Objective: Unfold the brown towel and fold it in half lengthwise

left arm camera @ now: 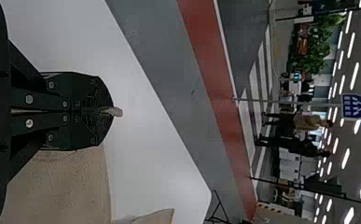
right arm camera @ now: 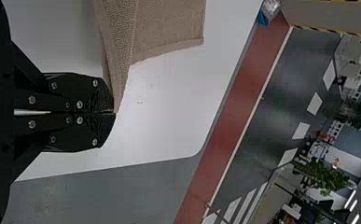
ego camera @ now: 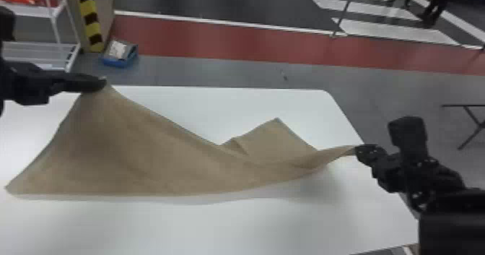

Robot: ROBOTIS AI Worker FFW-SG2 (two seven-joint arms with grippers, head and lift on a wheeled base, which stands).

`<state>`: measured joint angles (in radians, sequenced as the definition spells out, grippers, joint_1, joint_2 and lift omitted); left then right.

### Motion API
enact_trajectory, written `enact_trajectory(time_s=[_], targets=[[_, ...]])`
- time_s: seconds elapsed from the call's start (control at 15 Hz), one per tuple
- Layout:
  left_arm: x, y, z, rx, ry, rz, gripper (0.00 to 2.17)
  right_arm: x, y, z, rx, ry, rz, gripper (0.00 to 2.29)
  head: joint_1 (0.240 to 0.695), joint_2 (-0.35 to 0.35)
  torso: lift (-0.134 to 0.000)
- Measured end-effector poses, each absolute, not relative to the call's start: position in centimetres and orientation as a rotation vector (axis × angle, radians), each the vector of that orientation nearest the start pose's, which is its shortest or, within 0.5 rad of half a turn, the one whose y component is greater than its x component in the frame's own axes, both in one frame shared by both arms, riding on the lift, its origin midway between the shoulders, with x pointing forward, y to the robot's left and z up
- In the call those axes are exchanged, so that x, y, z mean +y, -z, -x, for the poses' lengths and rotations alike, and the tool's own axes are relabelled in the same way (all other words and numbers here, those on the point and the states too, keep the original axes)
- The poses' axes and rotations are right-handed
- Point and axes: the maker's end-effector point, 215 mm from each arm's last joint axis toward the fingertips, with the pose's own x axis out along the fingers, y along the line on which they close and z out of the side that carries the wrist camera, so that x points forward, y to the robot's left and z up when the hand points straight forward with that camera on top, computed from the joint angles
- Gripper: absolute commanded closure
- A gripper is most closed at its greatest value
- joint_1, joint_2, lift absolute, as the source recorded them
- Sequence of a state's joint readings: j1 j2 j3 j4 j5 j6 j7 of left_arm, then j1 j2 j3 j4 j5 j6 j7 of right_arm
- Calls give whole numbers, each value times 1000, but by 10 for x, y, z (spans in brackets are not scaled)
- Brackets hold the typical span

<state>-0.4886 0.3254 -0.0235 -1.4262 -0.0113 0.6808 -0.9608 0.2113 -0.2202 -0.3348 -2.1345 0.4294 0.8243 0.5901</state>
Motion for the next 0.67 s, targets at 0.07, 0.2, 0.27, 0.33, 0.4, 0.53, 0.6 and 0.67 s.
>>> enact_trajectory(time_s=[0.07,0.2,0.27,0.33,0.4,0.53,0.6,0.67], targets=[[233,282,-644,409,752,-76,1676,-445,358,-473,580,40,390,1686,693,-213,-123],[256,252,-644,362,733,-24,1676,-450,357,-481,584,65,373,1686,663,-189,-123],[270,238,-644,340,719,2,1676,-454,357,-483,586,83,367,1686,656,-180,-123],[281,229,-645,324,705,16,1676,-457,355,-487,584,101,361,1686,649,-173,-123],[291,221,-647,312,687,21,1676,-459,354,-492,579,118,356,1686,642,-165,-123],[303,218,-657,312,661,29,1676,-453,355,-512,571,125,344,1686,630,-149,-123],[304,218,-669,314,652,29,1676,-448,355,-529,568,125,334,1686,614,-131,-123],[301,215,-682,308,647,16,1676,-444,352,-547,561,127,327,1686,600,-127,-123]])
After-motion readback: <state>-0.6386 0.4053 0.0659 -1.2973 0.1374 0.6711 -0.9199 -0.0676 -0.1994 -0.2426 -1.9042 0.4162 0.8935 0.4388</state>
